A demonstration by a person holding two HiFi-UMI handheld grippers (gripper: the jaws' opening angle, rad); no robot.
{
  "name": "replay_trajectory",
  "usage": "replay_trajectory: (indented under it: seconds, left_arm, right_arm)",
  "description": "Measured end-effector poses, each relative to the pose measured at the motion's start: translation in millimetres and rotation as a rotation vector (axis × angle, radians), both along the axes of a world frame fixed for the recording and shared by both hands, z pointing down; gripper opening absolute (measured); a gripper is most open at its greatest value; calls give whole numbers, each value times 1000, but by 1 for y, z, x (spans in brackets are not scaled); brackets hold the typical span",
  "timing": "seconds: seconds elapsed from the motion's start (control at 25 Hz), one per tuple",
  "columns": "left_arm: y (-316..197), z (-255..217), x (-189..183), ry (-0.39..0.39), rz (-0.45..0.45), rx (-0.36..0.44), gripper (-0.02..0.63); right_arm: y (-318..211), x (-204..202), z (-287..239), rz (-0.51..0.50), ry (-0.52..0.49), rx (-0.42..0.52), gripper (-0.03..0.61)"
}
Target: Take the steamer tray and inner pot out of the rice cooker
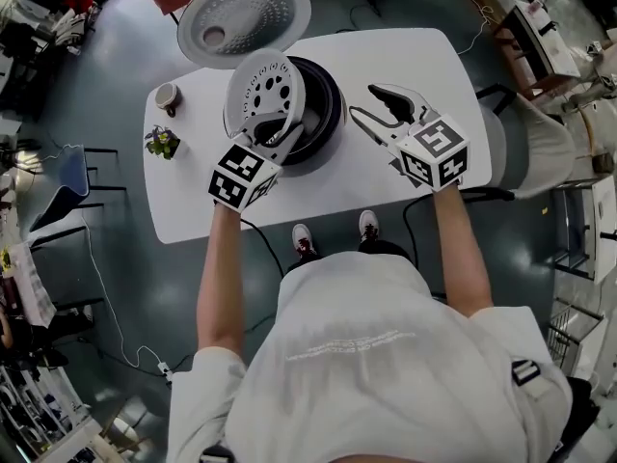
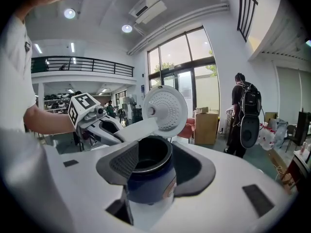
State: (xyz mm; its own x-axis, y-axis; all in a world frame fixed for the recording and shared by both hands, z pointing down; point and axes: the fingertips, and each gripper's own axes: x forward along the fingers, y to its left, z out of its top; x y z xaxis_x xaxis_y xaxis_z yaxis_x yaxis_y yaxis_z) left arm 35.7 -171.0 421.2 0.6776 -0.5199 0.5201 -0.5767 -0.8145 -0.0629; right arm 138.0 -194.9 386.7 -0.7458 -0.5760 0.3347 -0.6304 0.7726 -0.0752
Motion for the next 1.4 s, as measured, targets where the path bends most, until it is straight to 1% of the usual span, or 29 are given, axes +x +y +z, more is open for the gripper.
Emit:
replay_trajectory:
  seconds: [0.24,0.36,0.52,0.64,0.76,0.96,1.04,1.16,1.24,1.32,1.4]
  left_arm:
    - [4,-30,-21,37,-63,52,52]
    - [7,-44,-38,32,-111,82,52]
    - [10,-52,-62,-19,-172,114,52]
    - [15,-50,-83,-67,-223,123,52]
    - [25,-48,-104,-97,-281,124,52]
    - [46,-42,-134,-147,-359,96,54]
    - [56,-39,-146,-156,-393,81,54]
    - [75,-32,-167,-168,-467,51,54]
    - [83,-26,-180,-176,-497,34,54]
    - [92,-16,-199,-181,-525,15,54]
    - [109,-5,-224,-179,-572,-11,54]
  right_arm:
    - [-7,-23,-21,-54,-8,51,230]
    - [-8,-39,-32,-93,-16,81,230]
    - [-11,-64,-42,-159,-24,106,230]
    - [-9,-85,-44,-212,-28,114,230]
    - [-4,-106,-43,-269,-31,114,230]
    - [4,-143,-43,-360,-41,101,230]
    - [10,-162,-42,-402,-43,92,230]
    - [21,-190,-35,-483,-43,69,230]
    - [26,-207,-29,-517,-41,59,230]
    - [33,-228,-21,-548,-39,48,230]
    - [46,-257,-11,-593,-36,29,230]
